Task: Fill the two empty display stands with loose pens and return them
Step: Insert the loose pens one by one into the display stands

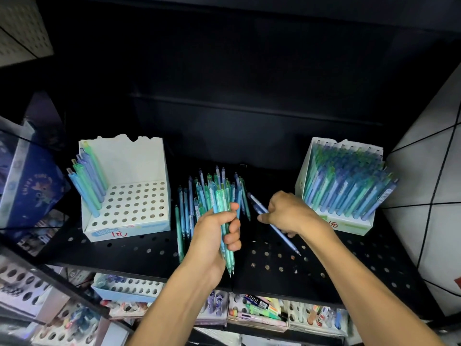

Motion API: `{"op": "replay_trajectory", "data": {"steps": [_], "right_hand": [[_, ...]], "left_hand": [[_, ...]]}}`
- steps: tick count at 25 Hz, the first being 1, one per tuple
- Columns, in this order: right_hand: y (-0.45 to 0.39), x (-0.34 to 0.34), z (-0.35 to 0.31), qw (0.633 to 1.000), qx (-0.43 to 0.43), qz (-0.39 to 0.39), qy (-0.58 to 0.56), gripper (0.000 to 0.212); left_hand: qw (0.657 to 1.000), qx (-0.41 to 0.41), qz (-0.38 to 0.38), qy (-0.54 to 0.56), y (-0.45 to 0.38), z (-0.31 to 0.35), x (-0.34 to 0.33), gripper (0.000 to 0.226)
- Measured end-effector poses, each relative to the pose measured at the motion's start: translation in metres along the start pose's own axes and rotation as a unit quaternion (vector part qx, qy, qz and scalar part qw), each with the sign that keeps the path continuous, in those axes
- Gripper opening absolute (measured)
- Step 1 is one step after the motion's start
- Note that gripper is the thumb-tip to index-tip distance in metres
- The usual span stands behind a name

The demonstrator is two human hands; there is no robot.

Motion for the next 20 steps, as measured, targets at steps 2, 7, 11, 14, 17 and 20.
{"op": "replay_trajectory", "data": {"steps": [2,7,11,14,17,20], "right_hand": [[0.009,0.005,0.003,0.999,0.022,0.023,-0.043,0.032],[0.048,0.006,-0.028,0.908,0.208,0.006,-0.364,0.03],[0.059,0.002,-0.049,0.944,0.251,0.056,-0.207,0.029],[0.07,-0.002,-0.062,0.954,0.28,0.059,-0.094,0.022],[0.064,0.009,-0.054,0.94,0.268,0.001,-0.21,0.028],[0.022,0.034,-0.028,0.956,0.146,0.167,-0.189,0.025]], "left_hand": [[1.0,-0.002,0.009,-0.03,0.0,0.001,0.003,0.019],[0.999,-0.029,0.025,0.007,-0.008,0.002,0.0,0.048],[0.998,-0.033,0.018,0.04,-0.006,0.002,-0.006,0.074],[0.997,-0.029,0.075,0.005,-0.001,0.003,0.001,0.044],[0.995,-0.054,0.079,0.005,-0.001,0.017,0.011,0.03],[0.993,-0.082,0.086,0.005,0.002,0.032,0.021,0.025]]}}
Point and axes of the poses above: each hand's wrist, its own y-axis away from the middle knuckle, its own x-axis out of the back of the hand, z = x × y, the point moved 8 cm from there along -y, towards the middle knuckle, and after that the axes turned 11 degrees about -z, right-handed, at the moved point
